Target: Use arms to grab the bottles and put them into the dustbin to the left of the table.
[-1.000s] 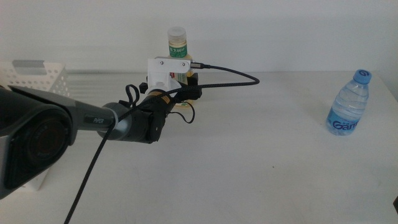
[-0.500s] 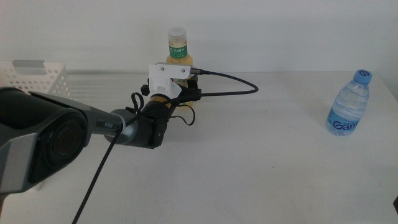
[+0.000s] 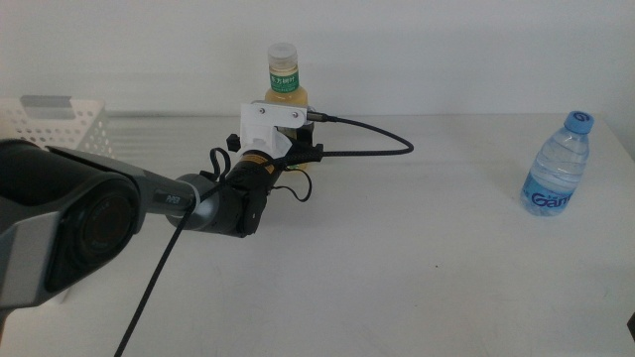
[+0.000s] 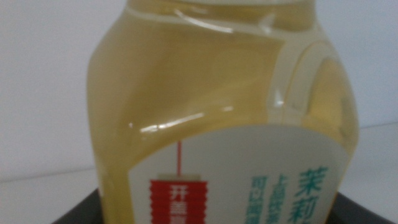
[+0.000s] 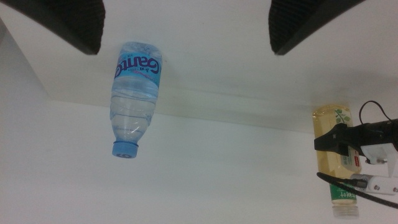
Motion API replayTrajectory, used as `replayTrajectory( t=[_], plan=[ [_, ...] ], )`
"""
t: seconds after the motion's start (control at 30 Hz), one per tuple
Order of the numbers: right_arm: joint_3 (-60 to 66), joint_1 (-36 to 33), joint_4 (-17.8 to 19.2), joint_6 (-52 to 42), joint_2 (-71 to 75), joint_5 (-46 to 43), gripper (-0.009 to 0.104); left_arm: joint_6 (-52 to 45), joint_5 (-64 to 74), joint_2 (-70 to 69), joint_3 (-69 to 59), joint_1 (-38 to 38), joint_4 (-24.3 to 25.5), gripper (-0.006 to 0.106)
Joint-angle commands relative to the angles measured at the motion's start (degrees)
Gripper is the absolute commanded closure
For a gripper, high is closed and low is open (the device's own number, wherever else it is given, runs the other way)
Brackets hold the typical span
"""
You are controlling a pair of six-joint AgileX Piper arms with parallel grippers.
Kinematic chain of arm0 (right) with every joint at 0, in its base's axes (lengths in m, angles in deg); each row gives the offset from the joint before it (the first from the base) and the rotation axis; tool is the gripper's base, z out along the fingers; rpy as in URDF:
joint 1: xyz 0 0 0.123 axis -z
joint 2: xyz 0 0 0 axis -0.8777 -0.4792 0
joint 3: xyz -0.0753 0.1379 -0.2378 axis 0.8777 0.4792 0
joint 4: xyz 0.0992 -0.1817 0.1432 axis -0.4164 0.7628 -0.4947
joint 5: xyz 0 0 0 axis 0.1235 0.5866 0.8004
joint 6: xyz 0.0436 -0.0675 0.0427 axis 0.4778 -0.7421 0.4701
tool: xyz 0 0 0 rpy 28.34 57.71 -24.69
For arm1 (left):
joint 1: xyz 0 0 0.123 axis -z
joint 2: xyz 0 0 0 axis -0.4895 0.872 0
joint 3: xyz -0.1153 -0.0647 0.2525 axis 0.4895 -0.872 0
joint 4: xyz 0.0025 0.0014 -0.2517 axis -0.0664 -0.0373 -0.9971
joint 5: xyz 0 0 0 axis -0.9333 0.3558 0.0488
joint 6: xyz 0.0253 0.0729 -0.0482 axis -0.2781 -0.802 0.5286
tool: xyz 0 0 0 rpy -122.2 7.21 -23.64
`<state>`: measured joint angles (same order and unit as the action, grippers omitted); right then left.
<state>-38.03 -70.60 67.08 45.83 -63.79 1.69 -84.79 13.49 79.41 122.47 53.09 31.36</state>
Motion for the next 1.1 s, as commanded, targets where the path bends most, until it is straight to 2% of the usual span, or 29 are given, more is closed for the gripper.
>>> replayTrajectory(
  t=[0.0, 0.43, 0.73, 1.07],
  plan=[
    [-0.48, 0.28, 0.31, -0.66, 1.58, -4.28, 0.024, 1.71, -0.54, -5.12, 1.49, 0.23, 0.32, 0.106],
    [-0.48, 0.28, 0.31, -0.66, 1.58, -4.28, 0.024, -3.12, 30.45, -21.74, 1.43, 0.23, 1.2, 0.106],
    [-0.48, 0.28, 0.31, -0.66, 1.58, -4.28, 0.024, -3.12, 29.54, -38.0, -10.46, 0.35, 1.15, 0.106],
    [-0.48, 0.28, 0.31, -0.66, 1.58, -4.28, 0.024, -7.12, 44.84, -56.09, -16.07, 0.0, 1.15, 0.106]
  ],
)
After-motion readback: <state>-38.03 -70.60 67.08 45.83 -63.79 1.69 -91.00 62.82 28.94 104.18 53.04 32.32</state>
